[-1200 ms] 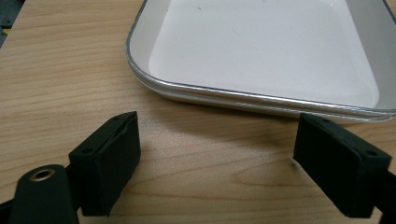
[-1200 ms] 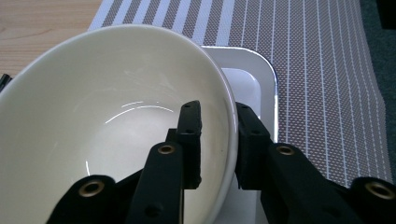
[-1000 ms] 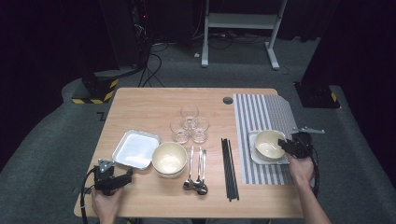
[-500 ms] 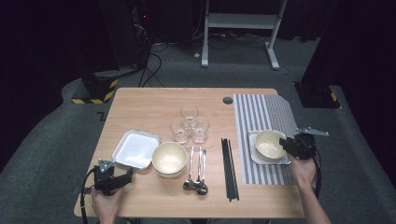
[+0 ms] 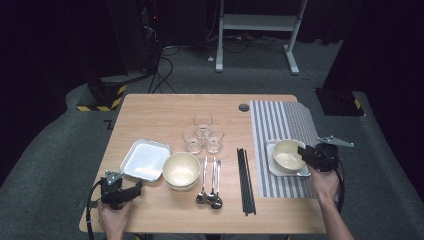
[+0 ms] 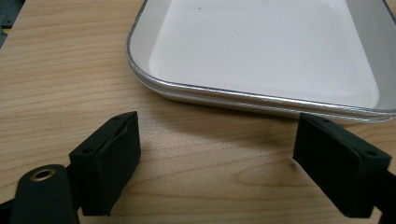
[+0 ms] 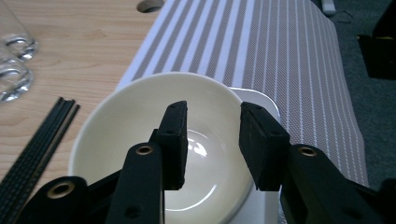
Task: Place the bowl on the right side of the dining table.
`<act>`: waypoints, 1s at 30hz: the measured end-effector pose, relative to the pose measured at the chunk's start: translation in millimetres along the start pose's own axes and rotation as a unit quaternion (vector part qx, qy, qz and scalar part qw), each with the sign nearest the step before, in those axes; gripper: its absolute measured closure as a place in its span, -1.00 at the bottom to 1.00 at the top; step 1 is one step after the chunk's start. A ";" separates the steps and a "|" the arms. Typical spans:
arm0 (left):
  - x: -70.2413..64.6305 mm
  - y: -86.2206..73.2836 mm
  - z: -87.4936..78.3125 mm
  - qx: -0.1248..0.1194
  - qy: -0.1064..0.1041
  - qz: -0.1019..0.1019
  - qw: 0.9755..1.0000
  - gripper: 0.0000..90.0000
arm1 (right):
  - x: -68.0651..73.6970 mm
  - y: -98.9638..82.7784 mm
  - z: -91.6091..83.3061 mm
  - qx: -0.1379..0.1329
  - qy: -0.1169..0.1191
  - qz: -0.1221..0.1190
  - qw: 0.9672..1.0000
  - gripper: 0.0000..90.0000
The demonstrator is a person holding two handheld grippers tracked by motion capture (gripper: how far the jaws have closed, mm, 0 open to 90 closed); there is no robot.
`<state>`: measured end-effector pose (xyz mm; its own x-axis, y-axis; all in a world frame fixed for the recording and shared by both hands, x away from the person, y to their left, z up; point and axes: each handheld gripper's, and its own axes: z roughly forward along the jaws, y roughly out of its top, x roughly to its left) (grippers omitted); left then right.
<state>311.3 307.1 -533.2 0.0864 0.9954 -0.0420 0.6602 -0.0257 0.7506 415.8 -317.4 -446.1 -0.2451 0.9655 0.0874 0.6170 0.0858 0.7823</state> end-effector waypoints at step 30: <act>0.0 0.0 0.0 0.000 0.000 0.000 1.000 -0.66 | 83.5 -0.5 6.2 -0.024 0.093 -0.083 0.992 0.37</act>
<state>311.2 307.2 -533.2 0.0858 0.9954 -0.0420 0.6603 -0.0252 0.7506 399.6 -235.2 -443.0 -0.4767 0.8768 0.0636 0.5211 0.2235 0.8237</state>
